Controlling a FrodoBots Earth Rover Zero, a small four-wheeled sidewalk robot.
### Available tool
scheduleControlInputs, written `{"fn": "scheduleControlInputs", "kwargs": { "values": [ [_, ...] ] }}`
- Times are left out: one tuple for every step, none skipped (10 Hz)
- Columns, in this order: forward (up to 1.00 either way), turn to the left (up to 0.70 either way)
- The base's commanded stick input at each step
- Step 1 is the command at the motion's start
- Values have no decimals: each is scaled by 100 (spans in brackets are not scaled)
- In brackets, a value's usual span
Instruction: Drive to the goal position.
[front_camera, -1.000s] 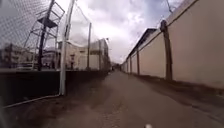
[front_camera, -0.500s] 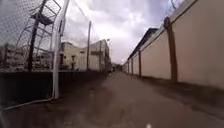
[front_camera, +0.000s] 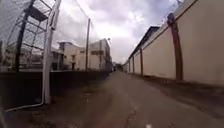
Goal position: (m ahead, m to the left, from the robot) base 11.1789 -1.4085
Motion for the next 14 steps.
{"fn": "scheduleControlInputs", "kwargs": {
  "values": [
    [70, 0],
    [70, 0],
    [70, 0],
    [70, 0],
    [70, 0],
    [70, 0],
    [70, -21],
    [70, -26],
    [70, -28],
    [70, 0],
    [70, 0],
    [70, -4],
    [70, -18],
    [70, -25]
  ]
}}
